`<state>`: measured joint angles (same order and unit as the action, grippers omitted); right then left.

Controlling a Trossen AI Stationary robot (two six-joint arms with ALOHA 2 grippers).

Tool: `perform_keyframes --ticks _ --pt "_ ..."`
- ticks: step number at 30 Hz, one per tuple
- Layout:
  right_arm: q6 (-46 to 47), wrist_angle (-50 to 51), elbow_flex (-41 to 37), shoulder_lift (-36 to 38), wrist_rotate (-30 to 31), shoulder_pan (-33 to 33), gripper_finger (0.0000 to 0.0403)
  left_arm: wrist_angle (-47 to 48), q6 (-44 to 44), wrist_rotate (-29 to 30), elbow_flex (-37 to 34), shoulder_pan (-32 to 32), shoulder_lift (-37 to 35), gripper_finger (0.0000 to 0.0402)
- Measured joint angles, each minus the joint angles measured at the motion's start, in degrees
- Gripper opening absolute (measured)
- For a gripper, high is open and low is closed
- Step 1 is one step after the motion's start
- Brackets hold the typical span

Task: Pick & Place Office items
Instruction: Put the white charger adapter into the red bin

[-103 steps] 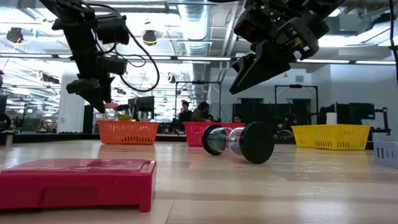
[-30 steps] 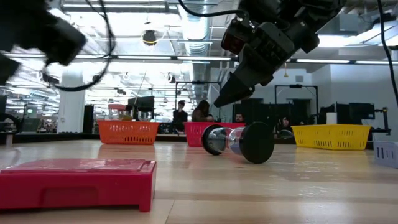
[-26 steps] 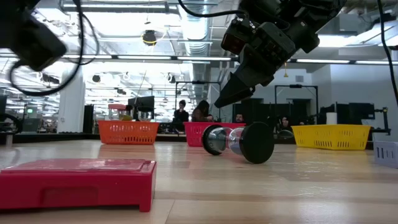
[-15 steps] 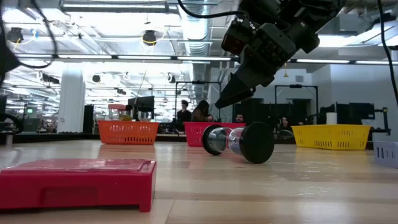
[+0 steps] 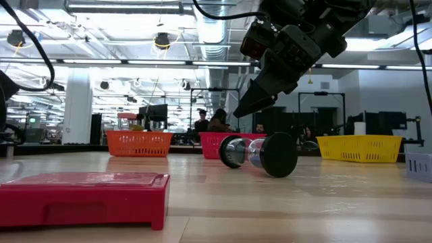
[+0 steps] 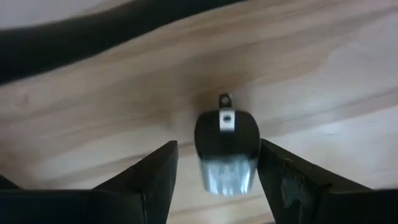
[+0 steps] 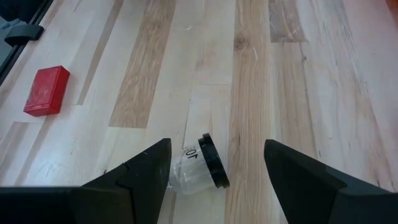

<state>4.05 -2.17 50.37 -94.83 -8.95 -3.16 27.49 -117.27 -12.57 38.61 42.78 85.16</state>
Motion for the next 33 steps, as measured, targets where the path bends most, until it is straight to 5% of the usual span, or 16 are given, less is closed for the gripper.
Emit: perform_keyframes --ticks 12,22,27,33 --pt "-6.0 6.4 0.0 0.0 -0.1 1.3 0.0249 -0.4 3.0 1.4 0.0 0.0 1.1 0.0139" --pt "-2.1 22.4 1.7 0.0 0.0 7.5 0.0249 -4.0 11.1 15.8 0.0 -5.2 -5.0 0.0145" --pt "-1.0 25.7 3.8 0.1 0.0 9.2 0.0249 -4.9 27.0 27.2 0.0 -14.0 -11.0 0.013" --pt "-1.0 26.7 4.0 0.1 0.0 8.9 0.0249 -13.8 58.3 32.7 0.0 -28.7 -15.8 0.0136"
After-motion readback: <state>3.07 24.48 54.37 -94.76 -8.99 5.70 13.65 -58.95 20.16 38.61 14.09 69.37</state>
